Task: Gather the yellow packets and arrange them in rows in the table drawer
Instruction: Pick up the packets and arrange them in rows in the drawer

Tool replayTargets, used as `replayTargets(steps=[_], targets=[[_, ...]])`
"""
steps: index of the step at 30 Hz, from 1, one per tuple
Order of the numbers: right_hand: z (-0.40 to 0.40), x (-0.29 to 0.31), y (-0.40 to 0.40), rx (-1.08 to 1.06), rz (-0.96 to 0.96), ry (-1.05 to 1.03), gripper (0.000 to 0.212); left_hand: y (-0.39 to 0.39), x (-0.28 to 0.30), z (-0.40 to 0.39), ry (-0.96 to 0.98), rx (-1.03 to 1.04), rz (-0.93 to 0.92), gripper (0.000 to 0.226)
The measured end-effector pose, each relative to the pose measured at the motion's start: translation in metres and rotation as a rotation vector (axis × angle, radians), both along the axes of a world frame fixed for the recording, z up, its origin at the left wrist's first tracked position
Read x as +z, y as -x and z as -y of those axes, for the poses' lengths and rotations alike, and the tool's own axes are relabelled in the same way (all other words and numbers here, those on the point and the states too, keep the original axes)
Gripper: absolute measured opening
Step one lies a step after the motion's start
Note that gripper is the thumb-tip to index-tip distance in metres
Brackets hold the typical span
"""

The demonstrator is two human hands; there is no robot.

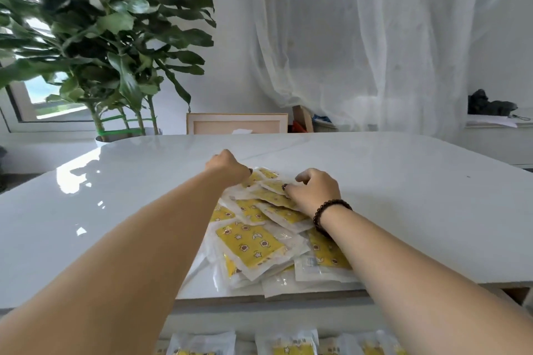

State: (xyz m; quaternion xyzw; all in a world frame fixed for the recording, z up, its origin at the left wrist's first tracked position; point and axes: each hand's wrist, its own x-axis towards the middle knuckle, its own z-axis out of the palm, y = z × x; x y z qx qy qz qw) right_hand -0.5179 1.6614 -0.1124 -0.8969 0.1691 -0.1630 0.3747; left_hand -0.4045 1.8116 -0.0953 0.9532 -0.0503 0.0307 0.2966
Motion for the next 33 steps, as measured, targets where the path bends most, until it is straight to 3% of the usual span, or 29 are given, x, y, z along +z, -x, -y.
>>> replayTargets(steps=[5,9,14,23,28,33], targets=[[0.004,-0.004,-0.019,0.012,-0.151,0.101,0.068,-0.020,0.000,0.015,-0.116,-0.060,-0.137,0.050],[0.007,-0.001,-0.026,0.005,-0.230,0.084,0.077,-0.023,0.001,0.015,0.035,-0.031,-0.205,0.061],[0.006,-0.002,-0.034,-0.066,-0.231,0.004,0.068,-0.018,0.002,0.015,0.343,-0.016,-0.122,0.046],[0.011,-0.003,-0.033,-0.164,-0.277,0.057,0.071,0.011,0.043,-0.013,0.659,0.176,0.319,0.009],[0.007,0.000,-0.021,-0.188,-0.226,0.157,0.045,0.053,0.062,-0.043,0.868,0.244,0.328,0.021],[-0.003,0.009,-0.004,-0.127,-0.207,0.190,0.037,0.119,0.066,-0.073,0.975,0.237,0.241,0.022]])
